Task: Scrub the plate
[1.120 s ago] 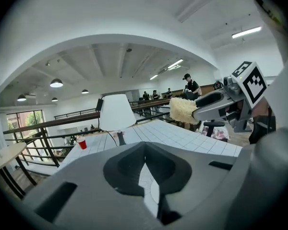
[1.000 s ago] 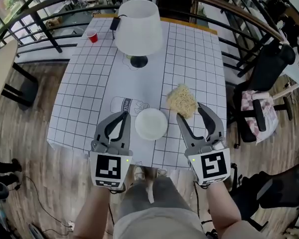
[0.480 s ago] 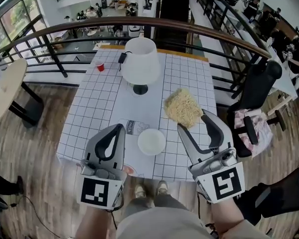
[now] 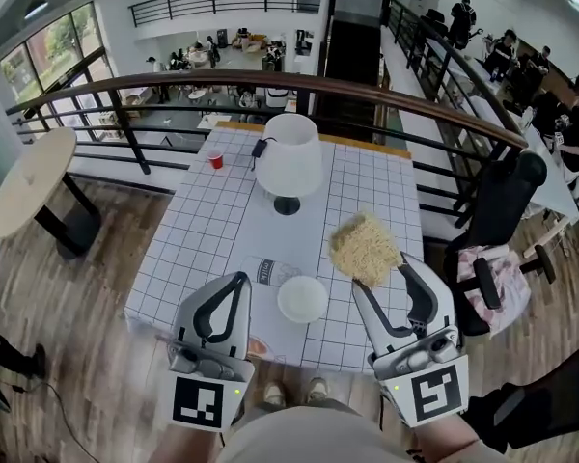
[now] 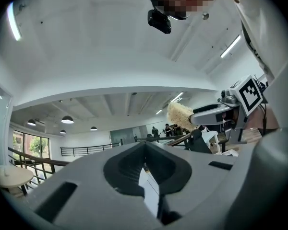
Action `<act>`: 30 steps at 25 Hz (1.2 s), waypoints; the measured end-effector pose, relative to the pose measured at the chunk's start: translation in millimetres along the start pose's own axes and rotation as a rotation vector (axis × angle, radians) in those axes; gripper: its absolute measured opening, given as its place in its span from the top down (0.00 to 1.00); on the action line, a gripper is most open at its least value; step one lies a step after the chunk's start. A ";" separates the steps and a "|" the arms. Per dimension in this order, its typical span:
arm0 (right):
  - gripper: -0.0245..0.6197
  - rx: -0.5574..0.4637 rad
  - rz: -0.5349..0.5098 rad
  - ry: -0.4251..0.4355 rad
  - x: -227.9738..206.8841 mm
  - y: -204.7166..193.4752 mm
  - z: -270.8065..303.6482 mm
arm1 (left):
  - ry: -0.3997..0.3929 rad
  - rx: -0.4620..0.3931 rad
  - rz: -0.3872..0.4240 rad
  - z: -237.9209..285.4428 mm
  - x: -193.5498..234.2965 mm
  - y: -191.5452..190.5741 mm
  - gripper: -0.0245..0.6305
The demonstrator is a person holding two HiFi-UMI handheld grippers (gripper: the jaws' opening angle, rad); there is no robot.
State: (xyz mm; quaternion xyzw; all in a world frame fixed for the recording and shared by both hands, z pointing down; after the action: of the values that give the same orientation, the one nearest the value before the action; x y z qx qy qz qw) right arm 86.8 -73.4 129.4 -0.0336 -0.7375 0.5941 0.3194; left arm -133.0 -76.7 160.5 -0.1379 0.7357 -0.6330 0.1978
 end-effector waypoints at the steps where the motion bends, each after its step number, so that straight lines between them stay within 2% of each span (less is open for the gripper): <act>1: 0.61 -0.007 0.003 -0.003 0.8 0.0 -3.2 | -0.003 0.003 0.003 -4.1 -3.5 -0.6 0.94; 5: 0.61 -0.026 0.034 0.003 9.8 -4.6 -12.3 | -0.003 0.041 0.018 -19.3 -12.5 -7.2 0.94; 8: 0.61 0.001 0.039 0.021 18.2 -11.9 -16.4 | 0.001 0.056 0.023 -24.3 -13.6 -11.0 0.94; 20: 0.62 0.004 0.041 0.063 28.5 -9.8 -9.0 | 0.003 0.036 0.051 -21.5 -10.2 -4.9 0.94; 30: 0.62 0.017 0.026 0.089 33.4 -13.4 5.4 | 0.011 0.052 0.053 -17.2 -3.2 -10.5 0.94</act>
State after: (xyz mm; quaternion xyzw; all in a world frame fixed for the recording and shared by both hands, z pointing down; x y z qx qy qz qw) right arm 62.0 -67.6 155.4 -0.0667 -0.7170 0.6025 0.3442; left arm -138.7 -61.9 173.2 -0.1098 0.7233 -0.6473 0.2141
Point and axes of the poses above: the fingertips, and each gripper's own axes: z forward along the fingers, x to its left, y out of its top, the point moved 7 cm from there along -z, backward along the fingers, and after that the axes turned 5 degrees about -z, right-handed, at the moved point
